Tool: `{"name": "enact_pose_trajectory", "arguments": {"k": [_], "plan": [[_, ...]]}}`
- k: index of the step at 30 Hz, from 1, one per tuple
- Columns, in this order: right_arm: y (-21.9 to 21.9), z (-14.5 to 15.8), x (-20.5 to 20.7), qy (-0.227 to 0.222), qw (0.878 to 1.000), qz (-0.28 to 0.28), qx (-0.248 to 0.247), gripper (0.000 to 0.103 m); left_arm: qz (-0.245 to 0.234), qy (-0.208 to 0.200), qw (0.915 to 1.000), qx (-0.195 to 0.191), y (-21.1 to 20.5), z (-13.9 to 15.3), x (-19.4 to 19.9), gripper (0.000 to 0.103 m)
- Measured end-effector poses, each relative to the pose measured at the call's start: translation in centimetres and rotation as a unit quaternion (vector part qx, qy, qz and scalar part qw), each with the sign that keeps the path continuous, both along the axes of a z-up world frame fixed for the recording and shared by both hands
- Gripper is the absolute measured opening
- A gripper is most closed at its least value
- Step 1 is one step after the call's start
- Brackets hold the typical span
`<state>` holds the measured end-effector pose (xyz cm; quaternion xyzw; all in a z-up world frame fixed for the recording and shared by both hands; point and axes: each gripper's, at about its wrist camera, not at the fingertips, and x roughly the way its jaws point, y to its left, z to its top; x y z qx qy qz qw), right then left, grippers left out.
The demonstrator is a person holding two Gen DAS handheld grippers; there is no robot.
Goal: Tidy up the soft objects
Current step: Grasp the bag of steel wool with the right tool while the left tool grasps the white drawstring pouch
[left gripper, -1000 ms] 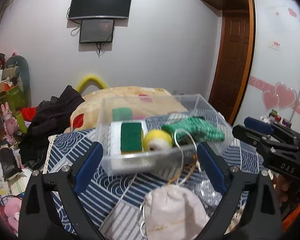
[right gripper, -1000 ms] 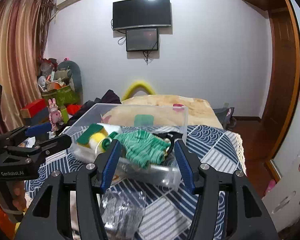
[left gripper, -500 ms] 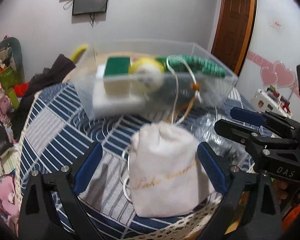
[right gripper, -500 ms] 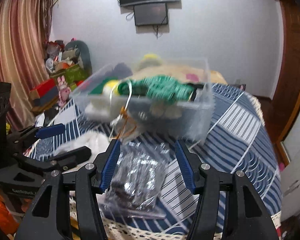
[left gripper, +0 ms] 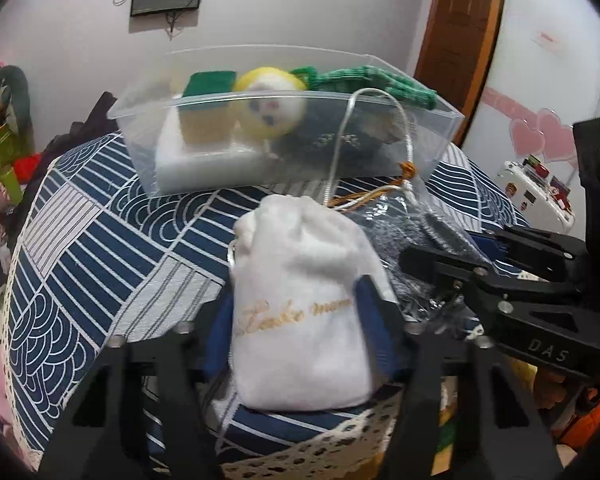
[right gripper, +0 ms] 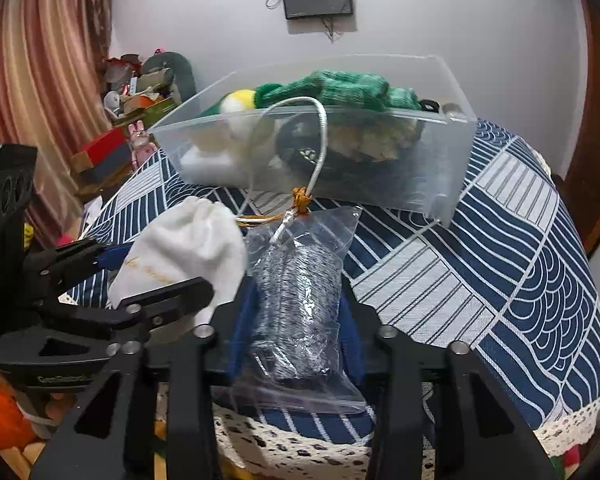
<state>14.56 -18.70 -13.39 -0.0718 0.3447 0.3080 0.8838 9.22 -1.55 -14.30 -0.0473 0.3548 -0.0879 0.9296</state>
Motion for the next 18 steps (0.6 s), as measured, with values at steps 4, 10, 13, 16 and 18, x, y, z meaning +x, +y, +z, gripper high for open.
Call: {"name": "enact_pose_trajectory", "arguments": {"k": [4,10,13,16,18], "plan": [[-0.3,0.4,-0.4,-0.006,1.000,0.002,0.004,0.023,-0.010,0.000,0.9999,-0.001,-0.3,0.0,-0.2,0.029],[-1.5,1.4,-0.5,-0.016,1.000,-0.011,0.019,0.022,-0.002,-0.020,0.9998,0.005,0.0,1.3,-1.0,0.017],[-2.2,2.3,-0.7,-0.028,0.999,-0.018,0.027,0.022,0.006,-0.039,0.9992,0.005,0.5,2.6,-1.6,0.016],[-3.0,3.2,-0.9,-0.039,0.998,-0.027,0.036,0.022,0.015,-0.058,0.9982,0.002,1.2,4.0,-2.1,0.016],[-3.4,3.8,-1.0,-0.047,0.998,-0.033,0.041,0.022,0.018,-0.072,0.9972,0.000,1.7,5.0,-2.4,0.016]]}}
